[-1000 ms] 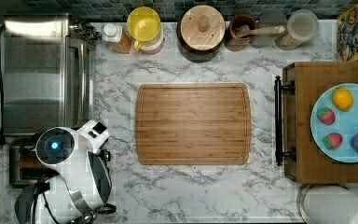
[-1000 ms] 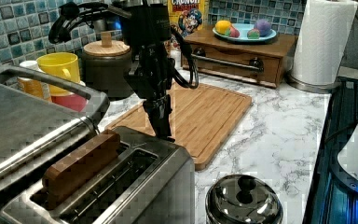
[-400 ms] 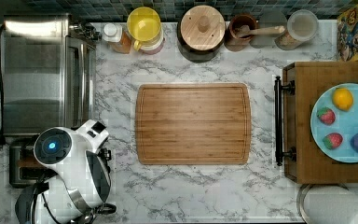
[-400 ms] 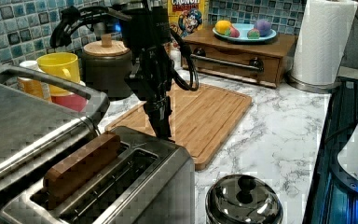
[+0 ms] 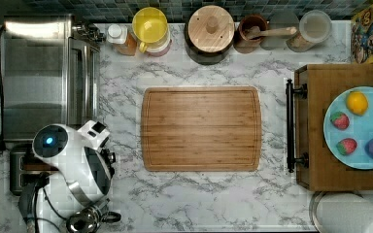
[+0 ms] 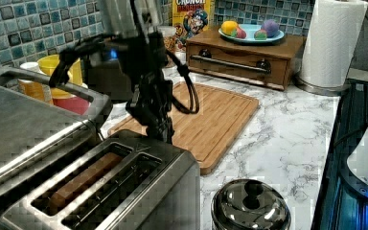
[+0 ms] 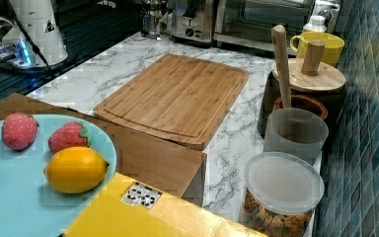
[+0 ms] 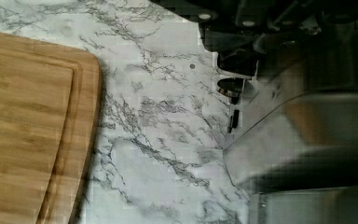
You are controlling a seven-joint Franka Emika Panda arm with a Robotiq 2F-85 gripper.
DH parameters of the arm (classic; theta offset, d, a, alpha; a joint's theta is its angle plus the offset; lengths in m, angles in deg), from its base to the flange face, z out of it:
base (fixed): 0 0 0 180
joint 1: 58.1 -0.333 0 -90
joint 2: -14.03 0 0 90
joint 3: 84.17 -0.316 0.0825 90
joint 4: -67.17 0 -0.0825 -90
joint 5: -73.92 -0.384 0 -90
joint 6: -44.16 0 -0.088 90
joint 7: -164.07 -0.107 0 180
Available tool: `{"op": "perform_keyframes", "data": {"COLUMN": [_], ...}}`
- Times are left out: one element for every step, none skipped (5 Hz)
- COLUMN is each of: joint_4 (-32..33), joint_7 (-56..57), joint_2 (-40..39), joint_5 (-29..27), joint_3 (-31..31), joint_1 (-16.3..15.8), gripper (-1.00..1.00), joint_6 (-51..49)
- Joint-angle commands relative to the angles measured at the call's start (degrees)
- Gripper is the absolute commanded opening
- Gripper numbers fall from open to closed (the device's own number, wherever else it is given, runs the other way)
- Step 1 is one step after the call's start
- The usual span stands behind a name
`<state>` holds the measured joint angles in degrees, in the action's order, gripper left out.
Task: Turn on the toaster.
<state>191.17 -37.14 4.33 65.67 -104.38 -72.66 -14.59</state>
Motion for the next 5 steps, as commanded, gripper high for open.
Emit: {"op": "perform_keyframes", "data": {"joint_4": [2.91,6.71,9.08,9.01,8.55], "joint_7": [-1.39,2.35,3.22,2.03,0.97], "joint_2": [-1.08,0.95,-0.09,-4.78,-7.60], "joint_5": [-2.16,-4.61,-5.22,-2.80,-1.21], "joint_3": [0.01,-1.14,-1.54,-1.57,-1.49], "joint_1": [-1.39,-1.60,-3.02,-4.28,-5.40], "gripper": [-1.00,-1.00,-1.00,-1.00,-1.00], "joint_6": [1.68,2.23,5.25,4.16,5.09]}}
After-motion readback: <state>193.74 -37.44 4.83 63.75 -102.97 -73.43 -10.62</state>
